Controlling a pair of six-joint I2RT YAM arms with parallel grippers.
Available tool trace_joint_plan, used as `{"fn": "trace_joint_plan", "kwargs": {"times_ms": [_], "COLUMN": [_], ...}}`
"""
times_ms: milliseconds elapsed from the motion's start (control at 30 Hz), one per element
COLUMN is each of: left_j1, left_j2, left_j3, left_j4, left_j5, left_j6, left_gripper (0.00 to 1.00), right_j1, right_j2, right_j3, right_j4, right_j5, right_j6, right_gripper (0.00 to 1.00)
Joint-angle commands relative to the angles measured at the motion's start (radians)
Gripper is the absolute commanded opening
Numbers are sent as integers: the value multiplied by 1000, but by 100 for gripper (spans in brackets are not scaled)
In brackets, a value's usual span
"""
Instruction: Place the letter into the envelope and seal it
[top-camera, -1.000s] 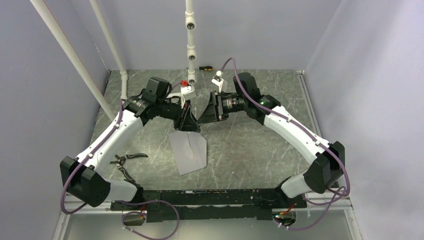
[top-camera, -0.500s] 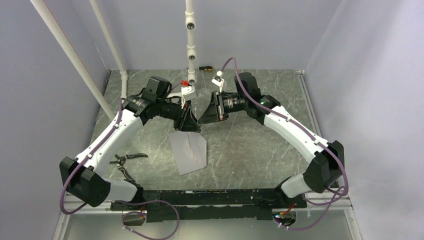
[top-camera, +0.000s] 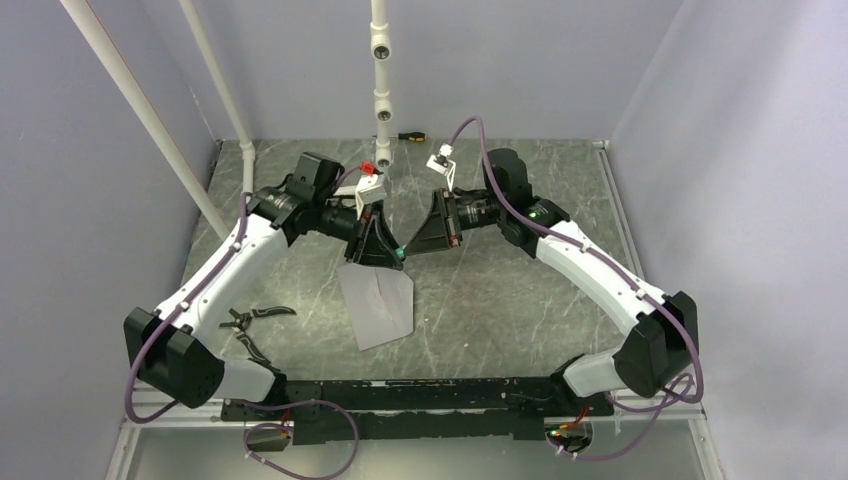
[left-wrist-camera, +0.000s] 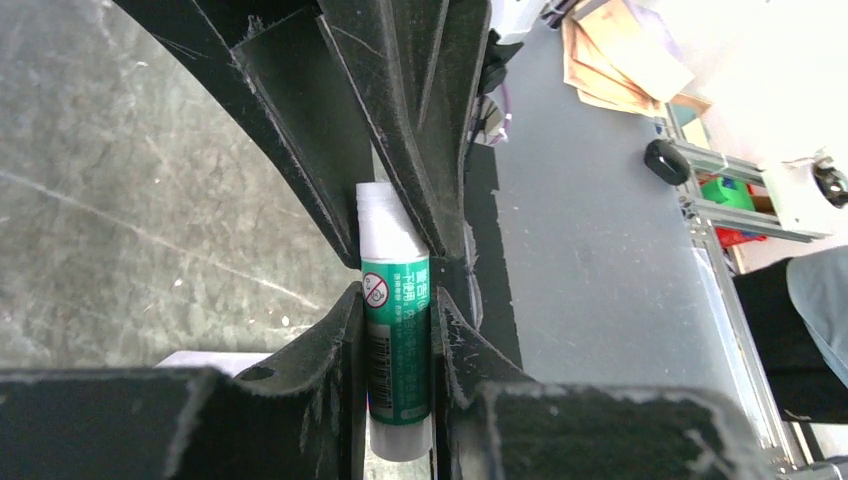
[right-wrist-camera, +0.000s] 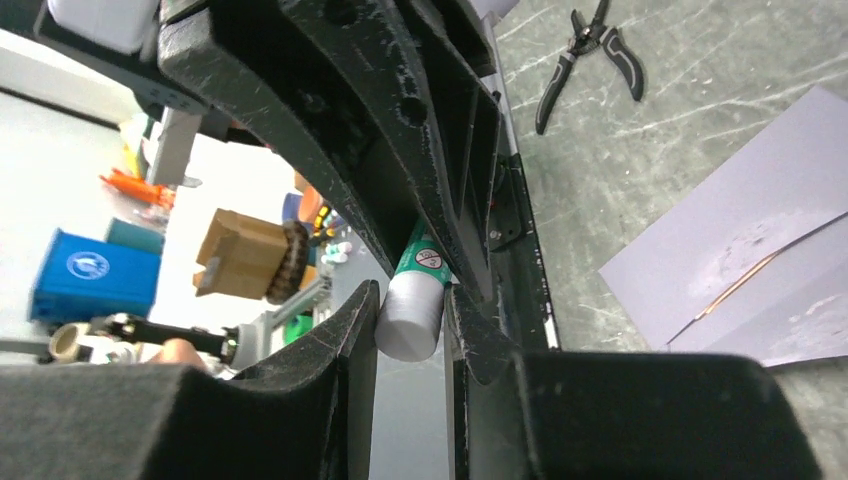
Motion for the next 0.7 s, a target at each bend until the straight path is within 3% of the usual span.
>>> {"fn": "trace_joint_plan", "kwargs": {"times_ms": [0, 100, 267, 333, 433, 533, 667], "left_j1": [15, 15, 15, 15, 15, 15, 15], "left_j2": [35, 69, 68, 48, -7, -76, -108], "left_j3": [15, 54, 56, 43, 3, -60, -76], "left_j4": [-344, -427, -393, -341, -196, 1, 94], "left_j5": [155, 194, 162, 121, 4, -150, -222], "left_j6": [187, 267, 226, 176, 31, -110, -157], "left_gripper": [2, 2, 2, 2, 3, 2, 2], "right_j1": [-62, -56, -59, -90, -148, -134, -95], "right_j2": [-111, -105, -100, -101, -95, -87, -68], "right_j3": [78, 117, 124, 126, 110, 93, 71], "right_j4": [16, -172, -174, -158, -66, -9, -4], "right_j5": [-88, -50, 0, 27, 52, 93, 158], "right_j6": [-208, -394, -411, -372, -175, -18, 112], "right_gripper": [0, 0, 0, 0, 0, 0, 0]}}
